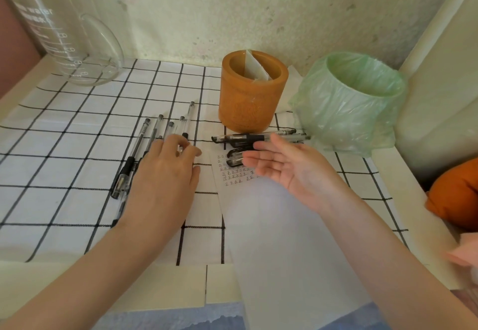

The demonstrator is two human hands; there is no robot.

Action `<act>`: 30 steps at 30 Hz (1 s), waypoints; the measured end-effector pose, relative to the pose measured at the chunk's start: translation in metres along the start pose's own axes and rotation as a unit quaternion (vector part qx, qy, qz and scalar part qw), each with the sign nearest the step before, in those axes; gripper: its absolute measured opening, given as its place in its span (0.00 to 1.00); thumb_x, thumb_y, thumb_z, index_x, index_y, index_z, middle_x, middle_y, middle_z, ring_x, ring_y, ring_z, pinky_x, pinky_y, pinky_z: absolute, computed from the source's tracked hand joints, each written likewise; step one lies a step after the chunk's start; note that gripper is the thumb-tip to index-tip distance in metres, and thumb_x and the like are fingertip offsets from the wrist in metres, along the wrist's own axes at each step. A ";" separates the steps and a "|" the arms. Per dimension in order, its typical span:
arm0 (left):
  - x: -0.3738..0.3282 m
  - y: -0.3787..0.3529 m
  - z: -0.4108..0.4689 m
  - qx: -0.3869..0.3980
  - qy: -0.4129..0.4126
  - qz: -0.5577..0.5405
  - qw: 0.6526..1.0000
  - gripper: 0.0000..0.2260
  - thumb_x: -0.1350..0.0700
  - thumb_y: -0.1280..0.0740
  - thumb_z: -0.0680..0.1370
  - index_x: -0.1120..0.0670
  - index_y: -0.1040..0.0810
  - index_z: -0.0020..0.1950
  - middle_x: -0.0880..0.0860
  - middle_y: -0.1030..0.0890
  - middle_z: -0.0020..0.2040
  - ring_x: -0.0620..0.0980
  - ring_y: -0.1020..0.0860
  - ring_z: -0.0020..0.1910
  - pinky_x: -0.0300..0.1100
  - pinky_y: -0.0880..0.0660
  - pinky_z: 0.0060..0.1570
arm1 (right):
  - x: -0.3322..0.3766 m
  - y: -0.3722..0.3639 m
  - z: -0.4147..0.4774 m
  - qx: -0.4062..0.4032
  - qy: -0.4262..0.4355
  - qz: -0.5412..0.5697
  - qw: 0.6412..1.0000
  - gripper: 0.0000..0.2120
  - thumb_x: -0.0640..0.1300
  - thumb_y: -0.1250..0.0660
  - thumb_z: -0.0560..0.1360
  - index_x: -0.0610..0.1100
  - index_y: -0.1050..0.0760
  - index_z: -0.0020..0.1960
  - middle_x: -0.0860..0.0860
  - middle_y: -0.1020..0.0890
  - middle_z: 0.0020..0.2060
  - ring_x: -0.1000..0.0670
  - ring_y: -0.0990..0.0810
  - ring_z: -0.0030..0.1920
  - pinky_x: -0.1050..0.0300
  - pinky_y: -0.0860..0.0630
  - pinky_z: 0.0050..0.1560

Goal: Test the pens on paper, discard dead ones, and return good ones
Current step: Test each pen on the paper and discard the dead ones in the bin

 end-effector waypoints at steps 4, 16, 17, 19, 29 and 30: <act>0.004 -0.007 0.008 0.003 0.005 0.050 0.999 0.07 0.64 0.30 0.72 0.63 0.20 0.49 0.63 0.21 0.48 0.63 0.23 0.45 0.53 0.23 0.42 | 0.008 0.006 0.001 -0.012 0.031 -0.042 0.999 0.14 0.41 0.41 0.80 0.31 0.25 0.57 0.38 0.15 0.44 0.46 0.15 0.42 0.60 0.21 0.37; 0.010 0.006 0.013 -0.013 0.041 -0.082 0.996 0.08 0.68 0.35 0.74 0.61 0.24 0.51 0.59 0.23 0.45 0.58 0.23 0.41 0.50 0.25 0.38 | 0.004 -0.001 -0.006 0.021 0.042 -0.148 0.988 0.13 0.40 0.41 0.80 0.33 0.22 0.54 0.40 0.15 0.44 0.47 0.16 0.40 0.60 0.23 0.35; 0.011 0.011 0.012 -0.022 0.048 -0.097 0.994 0.07 0.67 0.35 0.74 0.60 0.25 0.51 0.58 0.23 0.46 0.56 0.24 0.41 0.49 0.25 0.39 | 0.002 -0.001 -0.006 0.023 0.040 -0.148 0.988 0.13 0.40 0.41 0.80 0.34 0.22 0.54 0.40 0.15 0.44 0.47 0.17 0.39 0.60 0.23 0.35; 0.013 0.023 0.010 -0.039 0.070 -0.123 0.989 0.07 0.67 0.36 0.75 0.60 0.26 0.52 0.57 0.25 0.48 0.55 0.25 0.43 0.46 0.28 0.41 | -0.001 -0.004 -0.006 0.030 0.036 -0.146 0.988 0.13 0.41 0.41 0.80 0.34 0.22 0.54 0.40 0.15 0.43 0.47 0.17 0.38 0.60 0.23 0.35; -0.007 0.004 -0.005 0.061 0.159 -0.283 0.944 0.09 0.64 0.37 0.77 0.51 0.32 0.51 0.49 0.26 0.46 0.41 0.27 0.43 0.33 0.31 0.38 | -0.003 -0.022 -0.008 0.073 0.052 -0.151 0.984 0.16 0.48 0.31 0.72 0.42 0.21 0.56 0.46 0.18 0.35 0.50 0.25 0.30 0.59 0.27 0.32; -0.013 0.000 -0.007 0.079 0.150 -0.298 0.940 0.10 0.64 0.37 0.77 0.51 0.33 0.52 0.48 0.26 0.47 0.41 0.26 0.43 0.33 0.30 0.39 | -0.003 -0.021 -0.007 0.069 0.056 -0.167 0.982 0.15 0.48 0.30 0.72 0.42 0.20 0.55 0.47 0.19 0.34 0.50 0.25 0.30 0.59 0.27 0.32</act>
Point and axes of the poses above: each hand's wrist, its own z-axis towards the middle knuckle, its own y-axis out of the back of the hand, x = y × z, the point moved 8 cm from there along z, towards the middle knuckle
